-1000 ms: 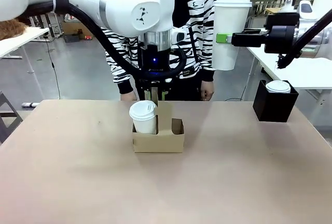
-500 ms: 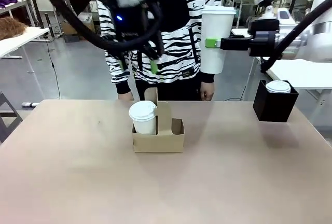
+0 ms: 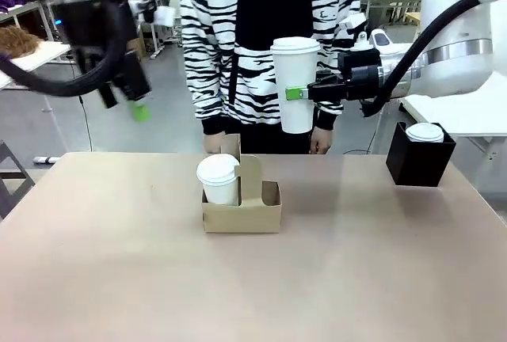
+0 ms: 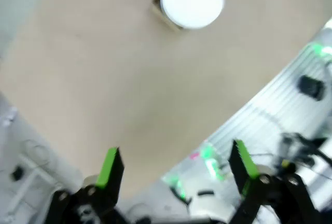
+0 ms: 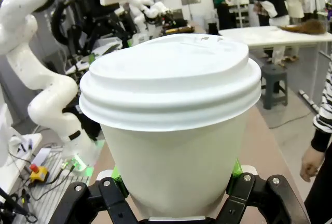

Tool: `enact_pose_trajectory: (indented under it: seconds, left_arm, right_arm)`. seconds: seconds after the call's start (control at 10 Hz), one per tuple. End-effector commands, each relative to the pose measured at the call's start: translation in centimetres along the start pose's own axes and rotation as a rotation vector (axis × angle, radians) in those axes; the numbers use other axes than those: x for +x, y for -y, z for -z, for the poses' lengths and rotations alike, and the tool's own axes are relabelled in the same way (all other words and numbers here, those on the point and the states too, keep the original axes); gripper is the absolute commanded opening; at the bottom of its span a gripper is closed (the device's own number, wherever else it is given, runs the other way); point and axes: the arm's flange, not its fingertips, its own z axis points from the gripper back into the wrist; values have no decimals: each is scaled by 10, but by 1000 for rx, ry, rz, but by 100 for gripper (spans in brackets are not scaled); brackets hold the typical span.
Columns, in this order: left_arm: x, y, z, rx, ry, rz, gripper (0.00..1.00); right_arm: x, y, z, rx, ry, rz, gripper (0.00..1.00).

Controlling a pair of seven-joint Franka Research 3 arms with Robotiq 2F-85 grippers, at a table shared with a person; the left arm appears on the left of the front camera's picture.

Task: Pour a drink into a cup and package it in a carrier.
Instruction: Insert the held 600 ml Paper Cup into the Cup Carrier.

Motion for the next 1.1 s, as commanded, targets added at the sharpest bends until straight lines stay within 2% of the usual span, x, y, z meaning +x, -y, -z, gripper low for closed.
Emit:
enact_pose_trajectory:
  seconds: [0.0,0.2,0.3,0.4,0.6,1.0]
  left_arm:
    - [21,10,-5,-47,-5,-29,100]
    - [21,10,-5,-47,-5,-29,100]
    - [3,4,1,-7,2,-4,100]
    - [-12,-6,10,-42,72,98,100]
    - [-48,-31,30,-36,169,122,100]
    - [-104,-72,78,-5,389,348,100]
  right_arm:
    - [4,-4,-5,-19,7,34,80]
    - [0,1,-2,-5,1,7,80]
    - [-12,0,2,34,16,-18,80]
    - [-26,8,16,46,24,-17,80]
    - [-47,16,33,69,60,-56,80]
    - [-83,30,62,79,122,-143,80]
